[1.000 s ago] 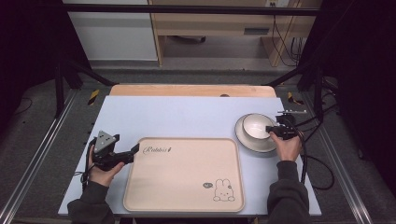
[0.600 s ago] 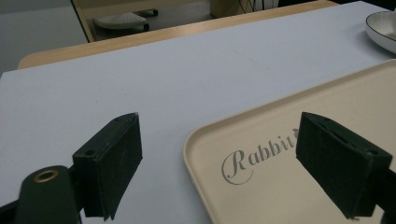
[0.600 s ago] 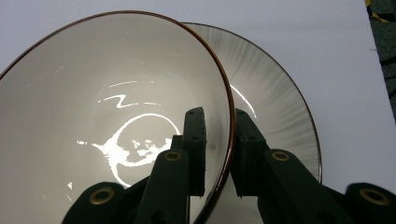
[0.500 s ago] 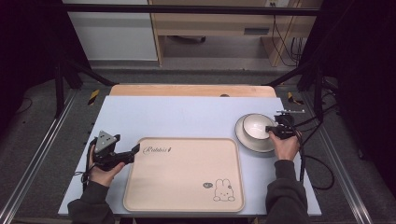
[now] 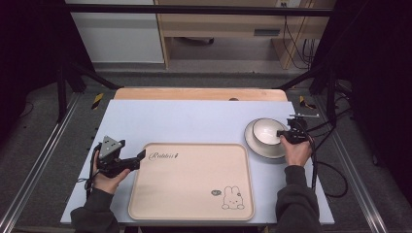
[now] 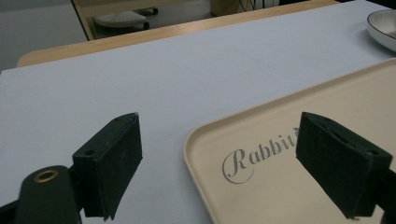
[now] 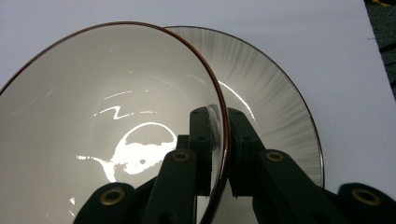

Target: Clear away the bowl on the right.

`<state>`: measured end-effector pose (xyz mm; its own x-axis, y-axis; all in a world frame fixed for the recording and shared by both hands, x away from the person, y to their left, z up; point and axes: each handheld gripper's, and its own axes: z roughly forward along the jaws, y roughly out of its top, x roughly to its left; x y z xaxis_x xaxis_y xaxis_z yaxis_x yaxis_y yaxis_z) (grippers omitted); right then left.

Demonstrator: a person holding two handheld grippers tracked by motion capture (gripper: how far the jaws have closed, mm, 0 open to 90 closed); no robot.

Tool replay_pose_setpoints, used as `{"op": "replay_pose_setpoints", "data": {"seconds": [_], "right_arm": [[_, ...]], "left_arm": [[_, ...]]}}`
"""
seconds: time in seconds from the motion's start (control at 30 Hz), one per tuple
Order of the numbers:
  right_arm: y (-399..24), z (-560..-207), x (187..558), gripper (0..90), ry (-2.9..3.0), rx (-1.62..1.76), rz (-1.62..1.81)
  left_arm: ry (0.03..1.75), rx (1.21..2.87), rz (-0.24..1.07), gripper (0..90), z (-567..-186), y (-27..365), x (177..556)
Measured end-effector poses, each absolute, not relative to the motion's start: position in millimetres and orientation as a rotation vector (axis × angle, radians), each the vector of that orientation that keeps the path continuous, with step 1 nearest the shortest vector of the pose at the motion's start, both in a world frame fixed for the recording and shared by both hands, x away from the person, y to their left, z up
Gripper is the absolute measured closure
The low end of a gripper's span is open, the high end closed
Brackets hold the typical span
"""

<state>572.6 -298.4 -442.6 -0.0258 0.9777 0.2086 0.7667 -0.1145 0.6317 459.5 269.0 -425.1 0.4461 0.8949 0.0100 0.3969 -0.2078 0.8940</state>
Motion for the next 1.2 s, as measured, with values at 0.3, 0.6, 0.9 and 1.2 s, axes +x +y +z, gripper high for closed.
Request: {"op": "replay_pose_setpoints", "data": {"seconds": [0.3,0.6,0.9,1.2], "right_arm": [[-297.8,-442.2,571.6,83.0,1.825,1.905,0.869],[-294.7,-440.4,570.0,83.1,1.82,1.877,0.842],[-293.9,-438.0,568.3,83.0,1.811,1.862,0.84],[-292.3,-434.1,566.3,82.6,1.797,1.845,0.858]], "left_arm": [[1.106,1.801,0.693,14.1,-425.5,268.7,459.8],[1.108,1.795,0.691,14.2,-425.1,269.5,459.7],[1.11,1.794,0.691,14.2,-424.9,269.9,459.8],[1.109,1.794,0.69,14.3,-424.8,269.8,459.8]]}}
